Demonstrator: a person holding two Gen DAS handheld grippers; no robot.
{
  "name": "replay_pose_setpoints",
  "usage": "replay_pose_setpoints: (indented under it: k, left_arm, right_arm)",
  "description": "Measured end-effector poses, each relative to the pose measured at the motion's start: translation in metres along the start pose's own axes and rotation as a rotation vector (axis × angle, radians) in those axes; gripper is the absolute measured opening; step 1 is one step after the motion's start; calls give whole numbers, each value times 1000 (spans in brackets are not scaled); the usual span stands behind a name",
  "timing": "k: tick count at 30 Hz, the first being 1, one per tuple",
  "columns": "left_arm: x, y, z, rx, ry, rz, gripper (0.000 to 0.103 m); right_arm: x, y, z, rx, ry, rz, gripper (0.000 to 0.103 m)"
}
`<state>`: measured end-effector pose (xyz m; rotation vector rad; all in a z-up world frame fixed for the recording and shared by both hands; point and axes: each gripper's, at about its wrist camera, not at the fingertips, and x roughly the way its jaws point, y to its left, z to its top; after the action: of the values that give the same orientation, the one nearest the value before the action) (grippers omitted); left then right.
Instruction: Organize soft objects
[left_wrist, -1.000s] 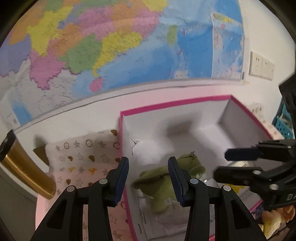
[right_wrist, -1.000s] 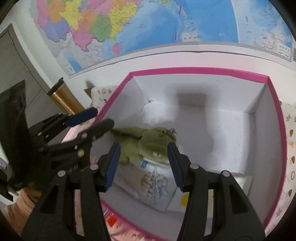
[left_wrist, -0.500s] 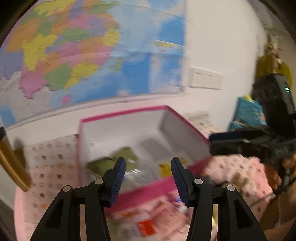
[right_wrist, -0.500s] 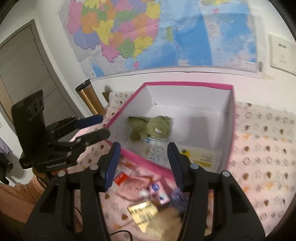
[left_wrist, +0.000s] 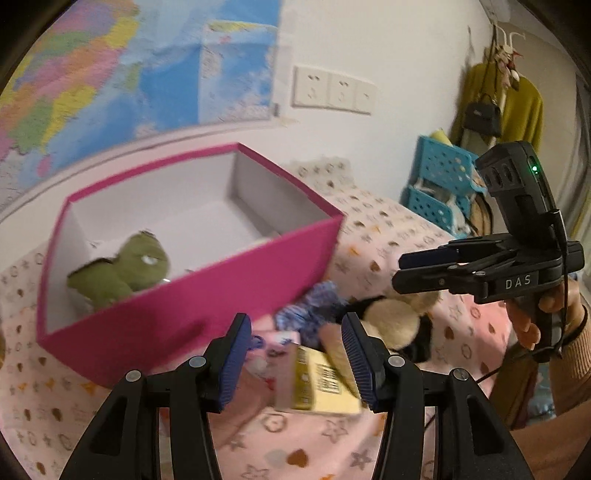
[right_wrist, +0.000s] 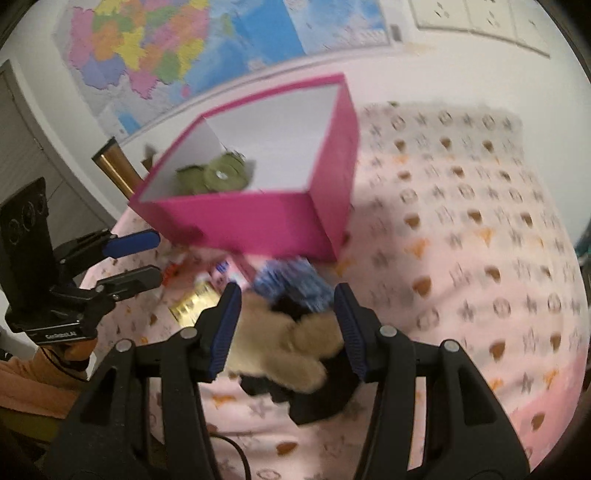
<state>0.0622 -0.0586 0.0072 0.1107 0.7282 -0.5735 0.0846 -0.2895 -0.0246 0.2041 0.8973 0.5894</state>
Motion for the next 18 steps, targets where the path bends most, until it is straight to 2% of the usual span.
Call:
replay_pose_setpoints:
  k: [7, 18]
  left_arm:
    - [20, -20, -12, 15, 81, -103, 52]
    - [45, -37, -26, 25, 193, -190, 52]
  right_arm:
    - [-6, -7, -23, 37, -3, 17, 54]
    - [-5, -9, -34, 41, -8, 29, 54]
